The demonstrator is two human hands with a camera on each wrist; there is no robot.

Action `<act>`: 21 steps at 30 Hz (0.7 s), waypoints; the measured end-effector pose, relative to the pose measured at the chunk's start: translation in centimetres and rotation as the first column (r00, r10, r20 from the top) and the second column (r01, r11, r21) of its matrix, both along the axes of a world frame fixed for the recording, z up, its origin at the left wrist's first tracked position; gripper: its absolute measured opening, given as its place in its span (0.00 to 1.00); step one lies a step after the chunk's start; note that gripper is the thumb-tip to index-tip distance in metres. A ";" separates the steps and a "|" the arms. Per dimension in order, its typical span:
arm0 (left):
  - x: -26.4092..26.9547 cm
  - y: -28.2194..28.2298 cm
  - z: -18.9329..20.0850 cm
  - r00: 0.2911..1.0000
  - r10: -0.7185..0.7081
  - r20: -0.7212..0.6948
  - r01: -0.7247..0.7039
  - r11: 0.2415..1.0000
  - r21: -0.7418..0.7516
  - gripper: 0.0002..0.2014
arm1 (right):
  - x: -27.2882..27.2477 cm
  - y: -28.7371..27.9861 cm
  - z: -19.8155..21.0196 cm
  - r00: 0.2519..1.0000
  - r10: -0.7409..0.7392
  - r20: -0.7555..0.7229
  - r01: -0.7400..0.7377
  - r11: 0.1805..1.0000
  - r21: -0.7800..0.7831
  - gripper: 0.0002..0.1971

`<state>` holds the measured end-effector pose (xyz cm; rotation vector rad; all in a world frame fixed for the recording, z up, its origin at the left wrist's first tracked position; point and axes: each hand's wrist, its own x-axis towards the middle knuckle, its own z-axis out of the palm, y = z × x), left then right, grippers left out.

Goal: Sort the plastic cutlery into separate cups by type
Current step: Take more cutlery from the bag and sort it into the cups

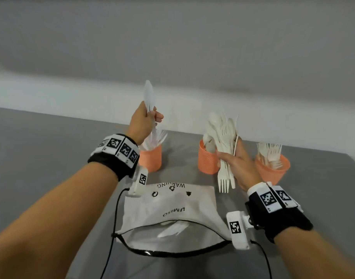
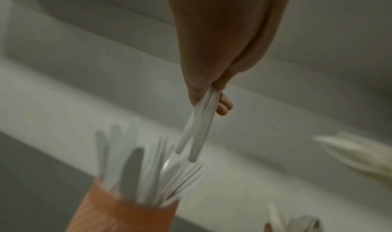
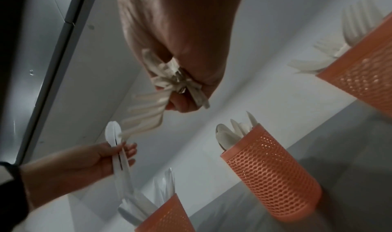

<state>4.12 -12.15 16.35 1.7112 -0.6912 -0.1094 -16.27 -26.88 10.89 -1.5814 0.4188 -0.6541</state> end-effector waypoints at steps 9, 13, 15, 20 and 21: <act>2.2 -3.2 -7.0 0.992 0.044 0.119 -0.044 0.999 0.004 0.10 | 3.3 -1.6 -1.0 0.998 -0.036 -0.052 0.035 0.999 -0.011 0.30; 3.8 -3.5 -9.3 0.989 0.145 -0.009 -0.142 0.979 0.149 0.08 | 4.1 -2.2 -1.7 0.997 -0.041 -0.064 0.040 0.999 -0.018 0.31; 4.4 -3.3 -9.8 0.974 0.222 -0.045 -0.204 0.948 0.244 0.08 | 4.2 -2.2 -2.0 0.997 -0.039 -0.066 0.038 0.999 -0.010 0.32; 3.6 -3.2 -7.5 0.956 0.242 0.164 -0.257 0.963 0.079 0.29 | 4.3 -2.3 -2.1 0.998 -0.003 -0.058 0.005 0.999 0.035 0.31; 2.8 -3.4 -6.5 0.937 0.250 0.244 -0.258 0.966 0.002 0.31 | 4.3 -2.2 -2.0 0.999 0.005 -0.050 -0.002 0.998 0.057 0.30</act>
